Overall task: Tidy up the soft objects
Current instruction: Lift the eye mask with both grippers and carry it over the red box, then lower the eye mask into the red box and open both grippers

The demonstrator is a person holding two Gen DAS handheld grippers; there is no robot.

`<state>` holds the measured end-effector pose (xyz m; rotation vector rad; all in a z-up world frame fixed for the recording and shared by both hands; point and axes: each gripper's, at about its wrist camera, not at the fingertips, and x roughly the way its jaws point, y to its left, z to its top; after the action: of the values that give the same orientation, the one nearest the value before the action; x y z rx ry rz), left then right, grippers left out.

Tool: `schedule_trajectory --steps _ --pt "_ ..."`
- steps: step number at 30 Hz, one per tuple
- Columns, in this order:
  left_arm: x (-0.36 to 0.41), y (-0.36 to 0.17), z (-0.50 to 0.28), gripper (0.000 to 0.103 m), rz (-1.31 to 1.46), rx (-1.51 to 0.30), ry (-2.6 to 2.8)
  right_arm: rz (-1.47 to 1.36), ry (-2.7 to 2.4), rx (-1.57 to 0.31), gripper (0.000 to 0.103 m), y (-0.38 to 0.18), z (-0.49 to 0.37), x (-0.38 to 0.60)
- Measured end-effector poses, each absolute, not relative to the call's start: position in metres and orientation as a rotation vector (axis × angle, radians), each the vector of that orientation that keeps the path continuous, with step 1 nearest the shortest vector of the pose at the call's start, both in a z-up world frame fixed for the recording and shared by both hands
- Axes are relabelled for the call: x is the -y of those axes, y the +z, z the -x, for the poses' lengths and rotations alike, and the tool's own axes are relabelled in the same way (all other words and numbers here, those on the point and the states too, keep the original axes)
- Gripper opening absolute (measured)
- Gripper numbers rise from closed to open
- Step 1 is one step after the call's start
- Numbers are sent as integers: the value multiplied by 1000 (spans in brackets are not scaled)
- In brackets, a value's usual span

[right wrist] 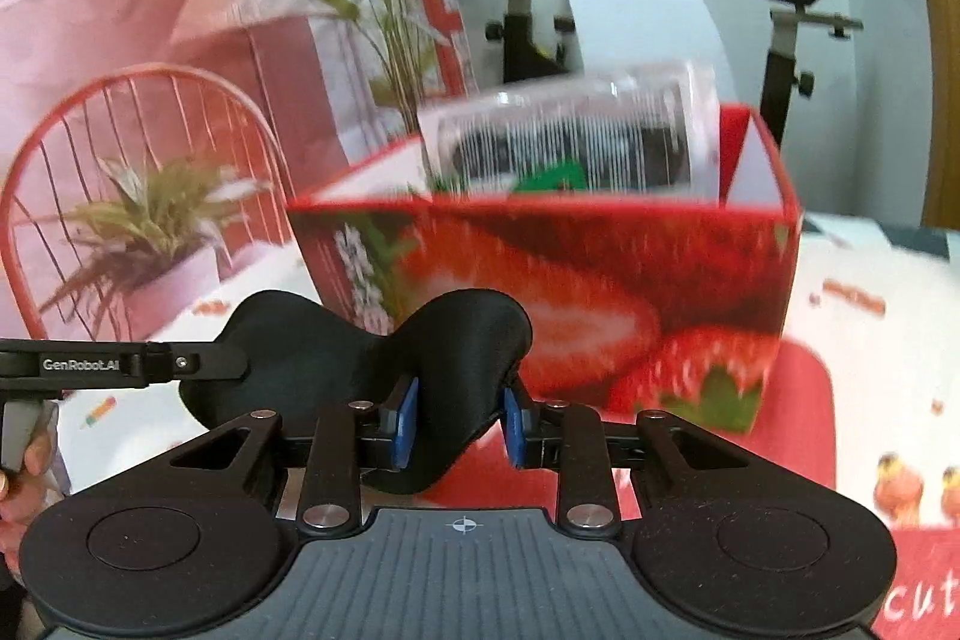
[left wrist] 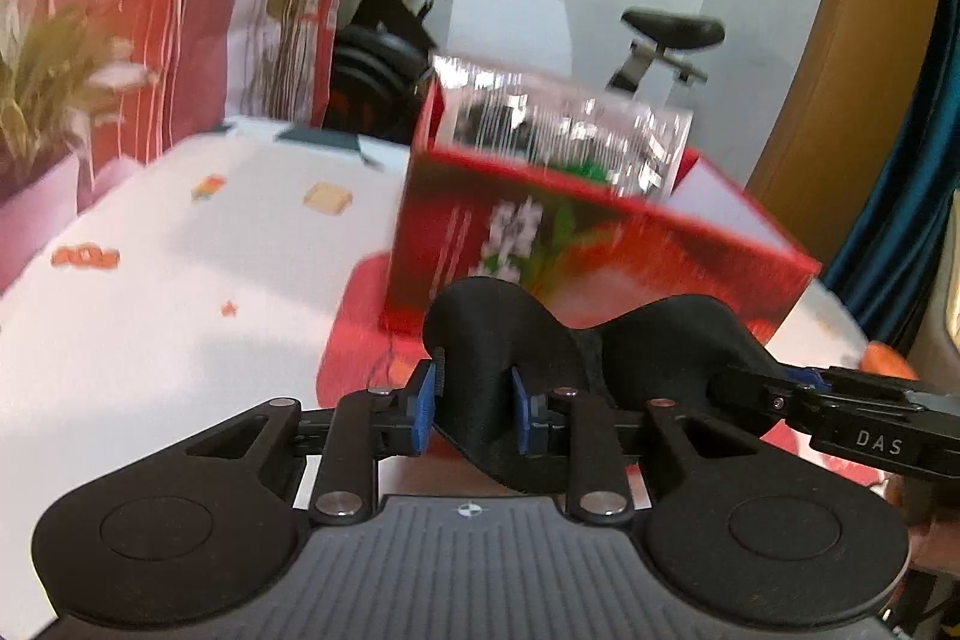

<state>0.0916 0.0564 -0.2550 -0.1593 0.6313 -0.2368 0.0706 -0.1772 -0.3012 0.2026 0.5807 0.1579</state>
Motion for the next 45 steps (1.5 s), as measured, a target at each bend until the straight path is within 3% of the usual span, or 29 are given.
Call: schedule_trajectory --steps 13,21,29,35,45 --pt "-52 -180 -104 28 107 -444 -271 -165 200 -398 26 -224 -90 191" --pt "-19 -153 -166 28 -12 -383 -316 -73 145 -355 26 -194 -140 210" --pt "13 -172 -237 28 -74 -452 -299 -81 55 -418 26 -211 -198 240" --pt "19 -203 -276 28 -66 -616 -300 -74 30 -530 26 -238 -225 248" --pt "12 -231 -289 32 -130 -732 -277 -114 -5 -669 27 -268 -241 255"
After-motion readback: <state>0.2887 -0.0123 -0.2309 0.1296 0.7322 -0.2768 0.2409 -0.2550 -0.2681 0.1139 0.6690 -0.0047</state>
